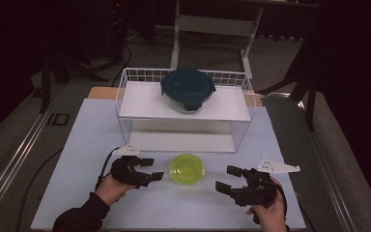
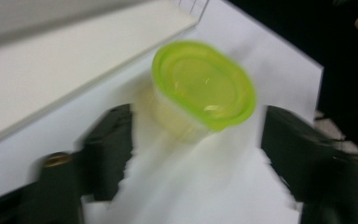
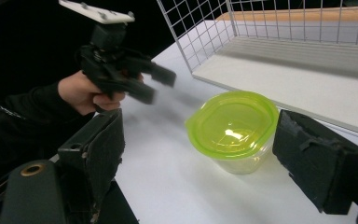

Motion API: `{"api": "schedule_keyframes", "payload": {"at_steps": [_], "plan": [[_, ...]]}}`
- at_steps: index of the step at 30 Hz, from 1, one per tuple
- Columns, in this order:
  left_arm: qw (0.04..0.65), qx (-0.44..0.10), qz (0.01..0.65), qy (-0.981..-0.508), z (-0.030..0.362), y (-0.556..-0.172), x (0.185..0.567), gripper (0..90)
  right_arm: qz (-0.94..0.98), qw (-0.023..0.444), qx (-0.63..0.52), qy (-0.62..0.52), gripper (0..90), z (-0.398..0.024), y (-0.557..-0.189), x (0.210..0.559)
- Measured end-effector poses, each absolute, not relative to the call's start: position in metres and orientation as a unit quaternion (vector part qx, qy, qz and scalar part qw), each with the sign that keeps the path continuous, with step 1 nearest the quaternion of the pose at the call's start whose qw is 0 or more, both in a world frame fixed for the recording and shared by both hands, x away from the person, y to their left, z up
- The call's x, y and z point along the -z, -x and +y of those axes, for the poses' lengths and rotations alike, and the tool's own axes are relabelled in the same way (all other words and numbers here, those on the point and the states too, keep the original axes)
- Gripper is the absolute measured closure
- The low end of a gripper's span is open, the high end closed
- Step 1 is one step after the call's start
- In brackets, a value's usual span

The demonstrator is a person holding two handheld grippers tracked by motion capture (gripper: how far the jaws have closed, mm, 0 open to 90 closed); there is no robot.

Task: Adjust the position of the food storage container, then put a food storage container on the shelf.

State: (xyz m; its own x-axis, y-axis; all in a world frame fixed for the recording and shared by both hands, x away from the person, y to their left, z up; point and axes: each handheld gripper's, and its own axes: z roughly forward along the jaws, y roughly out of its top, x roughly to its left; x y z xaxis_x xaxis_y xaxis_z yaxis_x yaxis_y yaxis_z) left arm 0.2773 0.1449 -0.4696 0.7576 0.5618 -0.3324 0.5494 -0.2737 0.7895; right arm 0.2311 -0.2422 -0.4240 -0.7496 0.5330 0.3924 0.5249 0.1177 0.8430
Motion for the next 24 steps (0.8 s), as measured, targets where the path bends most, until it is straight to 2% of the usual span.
{"api": "schedule_keyframes", "payload": {"at_steps": [1,2,7,13,18,24], "plan": [[0.496,-0.006,0.349,-0.795,0.144,-0.276,0.467,21.4,0.749,0.005,-0.561,-0.353,16.3,-0.242,-0.231,0.424],[0.501,-0.007,0.345,-0.794,0.143,-0.275,0.463,14.4,0.749,0.005,-0.562,-0.352,16.3,-0.242,-0.231,0.424],[0.500,-0.007,0.348,-0.793,0.134,-0.273,0.452,0.9,0.752,0.012,-0.560,-0.346,16.3,-0.241,-0.234,0.423],[0.511,-0.005,0.378,-0.772,0.128,-0.278,0.446,0.9,0.762,0.040,-0.552,-0.336,16.2,-0.240,-0.240,0.421],[0.501,-0.003,0.391,-0.772,0.122,-0.283,0.445,1.9,0.767,0.049,-0.543,-0.337,16.1,-0.238,-0.250,0.423],[0.494,0.021,0.412,-0.765,0.118,-0.293,0.453,3.4,0.779,0.034,-0.514,-0.358,13.7,-0.231,-0.269,0.428]]}}
